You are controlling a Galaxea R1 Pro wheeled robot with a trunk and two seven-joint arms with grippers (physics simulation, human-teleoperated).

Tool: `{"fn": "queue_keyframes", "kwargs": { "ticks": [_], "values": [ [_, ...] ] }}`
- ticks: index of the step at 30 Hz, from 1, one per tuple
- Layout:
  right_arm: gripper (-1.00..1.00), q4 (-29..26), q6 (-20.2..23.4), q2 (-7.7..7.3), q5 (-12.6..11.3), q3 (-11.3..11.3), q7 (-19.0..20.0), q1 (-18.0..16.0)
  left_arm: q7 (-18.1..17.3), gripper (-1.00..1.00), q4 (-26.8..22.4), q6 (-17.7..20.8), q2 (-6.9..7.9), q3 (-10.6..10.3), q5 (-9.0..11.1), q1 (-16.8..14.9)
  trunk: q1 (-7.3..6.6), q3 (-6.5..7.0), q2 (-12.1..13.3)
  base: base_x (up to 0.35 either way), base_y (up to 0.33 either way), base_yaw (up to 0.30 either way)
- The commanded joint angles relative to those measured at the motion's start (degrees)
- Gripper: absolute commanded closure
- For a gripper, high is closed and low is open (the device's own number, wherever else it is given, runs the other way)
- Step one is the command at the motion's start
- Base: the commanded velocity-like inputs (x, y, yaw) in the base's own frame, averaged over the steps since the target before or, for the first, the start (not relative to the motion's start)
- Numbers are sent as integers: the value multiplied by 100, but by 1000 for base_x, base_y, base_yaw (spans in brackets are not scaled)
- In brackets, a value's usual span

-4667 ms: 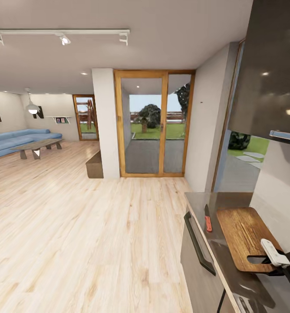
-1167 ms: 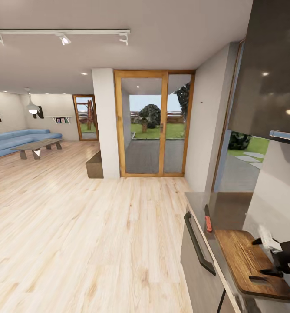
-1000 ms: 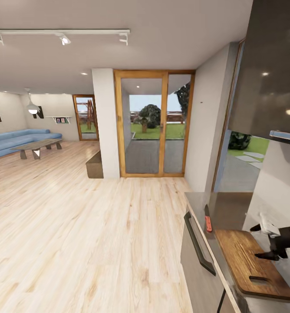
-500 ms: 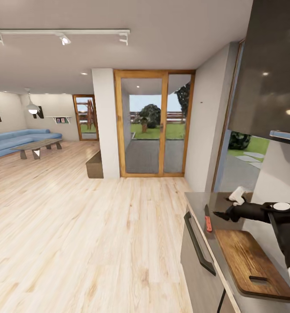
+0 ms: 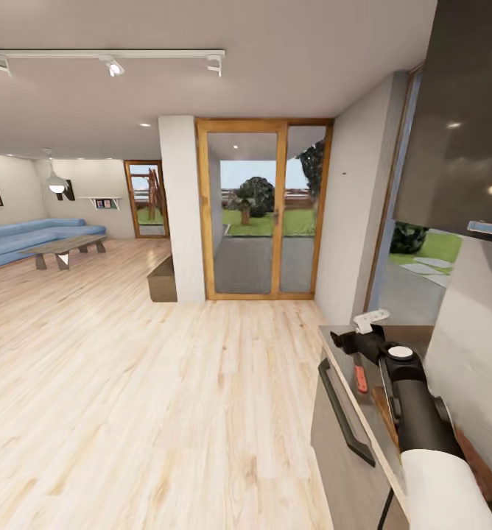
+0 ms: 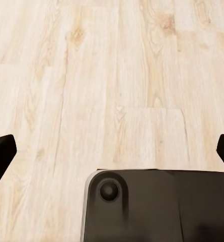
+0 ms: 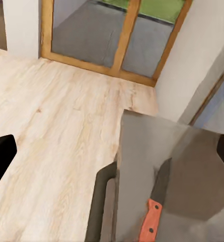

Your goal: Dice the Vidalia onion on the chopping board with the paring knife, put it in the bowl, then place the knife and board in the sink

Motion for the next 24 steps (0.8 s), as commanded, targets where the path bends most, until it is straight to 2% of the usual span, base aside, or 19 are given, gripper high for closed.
{"fn": "queue_keyframes", "kwargs": {
  "ticks": [1,4,7,19,24],
  "values": [
    [-100,-8,6,134,60,-18,-228,-4,-22,-100,-7,-4,-3,21,9,4,2,-1,-4,0,127,0],
    [-100,-24,3,374,52,-17,-809,-5,-23,-100,-7,-3,-3,21,9,4,2,-1,-4,0,128,0],
    [-100,-27,3,476,47,-17,-1127,-5,-27,-100,-7,-3,-3,21,9,4,2,-1,-4,0,129,0],
    [-100,-42,36,516,43,-29,-1266,-5,-23,-100,-7,-11,-3,21,9,4,2,-1,-4,0,139,0],
    [-100,-42,37,520,44,-28,-1267,-4,-25,-100,-7,-12,-3,21,9,4,2,0,-4,0,41,-4]
  ]
}}
